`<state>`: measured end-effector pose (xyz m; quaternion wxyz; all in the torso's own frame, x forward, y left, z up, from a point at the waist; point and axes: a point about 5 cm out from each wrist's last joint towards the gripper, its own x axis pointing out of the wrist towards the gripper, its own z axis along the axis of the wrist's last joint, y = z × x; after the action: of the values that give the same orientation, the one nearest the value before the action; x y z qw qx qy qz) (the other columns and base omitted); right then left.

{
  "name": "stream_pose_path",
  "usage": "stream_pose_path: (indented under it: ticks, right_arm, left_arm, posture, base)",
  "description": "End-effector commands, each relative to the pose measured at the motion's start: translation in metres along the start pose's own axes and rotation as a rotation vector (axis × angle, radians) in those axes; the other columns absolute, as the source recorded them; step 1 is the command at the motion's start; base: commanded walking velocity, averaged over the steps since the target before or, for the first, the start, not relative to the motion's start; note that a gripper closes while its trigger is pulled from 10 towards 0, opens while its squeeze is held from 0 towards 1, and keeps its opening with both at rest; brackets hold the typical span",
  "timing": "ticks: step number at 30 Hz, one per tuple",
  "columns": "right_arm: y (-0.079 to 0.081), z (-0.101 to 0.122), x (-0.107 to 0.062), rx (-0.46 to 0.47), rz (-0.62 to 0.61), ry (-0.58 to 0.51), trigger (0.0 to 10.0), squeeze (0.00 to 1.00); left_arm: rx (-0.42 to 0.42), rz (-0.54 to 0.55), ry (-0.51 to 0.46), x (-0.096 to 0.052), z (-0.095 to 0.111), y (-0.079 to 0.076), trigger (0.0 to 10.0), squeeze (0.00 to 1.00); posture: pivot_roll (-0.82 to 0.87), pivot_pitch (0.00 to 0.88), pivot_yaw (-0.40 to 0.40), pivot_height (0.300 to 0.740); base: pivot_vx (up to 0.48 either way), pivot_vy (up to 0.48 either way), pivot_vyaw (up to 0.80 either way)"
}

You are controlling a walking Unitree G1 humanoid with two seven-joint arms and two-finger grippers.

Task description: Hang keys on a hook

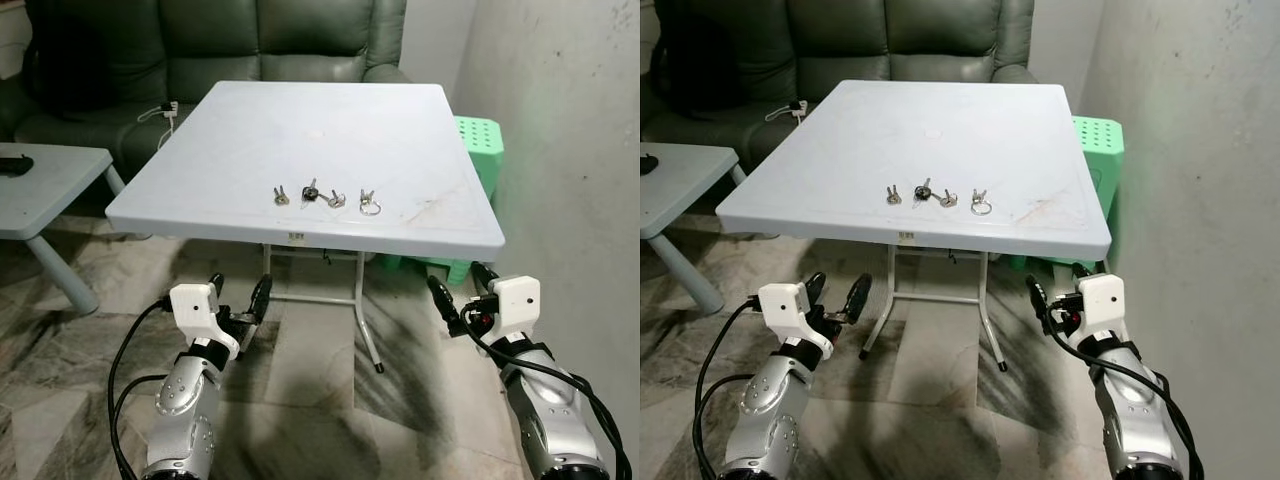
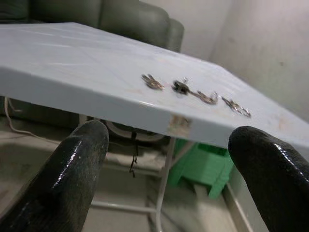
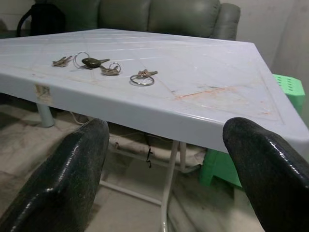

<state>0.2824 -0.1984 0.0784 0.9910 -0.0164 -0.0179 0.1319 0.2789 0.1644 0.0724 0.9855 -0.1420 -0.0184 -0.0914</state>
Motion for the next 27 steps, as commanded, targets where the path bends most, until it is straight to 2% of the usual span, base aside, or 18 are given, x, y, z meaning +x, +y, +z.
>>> stream_pose_path:
  ticks: [1, 3, 7, 27]
  right_arm:
    - [-0.0004, 0.0057, 0.0015, 0.0, 0.009, -0.019, 10.0, 0.0]
    - [-0.0005, 0.0056, 0.0012, 0.001, 0.011, -0.017, 10.0, 0.0]
    - [-0.0009, 0.0056, 0.0008, 0.002, 0.012, -0.014, 10.0, 0.0]
    - [-0.001, 0.0047, -0.0004, 0.005, 0.013, -0.007, 10.0, 0.0]
  left_arm:
    - [-0.016, 0.015, 0.002, 0.0017, 0.0016, 0.0006, 10.0, 0.0]
    - [-0.05, 0.036, 0.004, 0.0011, 0.0006, 0.0019, 10.0, 0.0]
    - [-0.054, 0.039, 0.005, 0.0006, 0.0003, 0.002, 10.0, 0.0]
    - [-0.06, 0.067, 0.017, 0.0007, 0.0008, 0.0052, 10.0, 0.0]
  posture:
    - [-0.01, 0.003, -0.043, 0.74]
    - [-0.01, 0.008, -0.045, 0.74]
    - [-0.01, 0.011, -0.047, 0.74]
    - [0.0, 0.019, -0.051, 0.74]
  base:
    - [0.0, 0.0, 0.0]
    - [0.0, 0.0, 0.0]
    - [0.0, 0.068, 0.0]
    - [0.0, 0.428, 0.0]
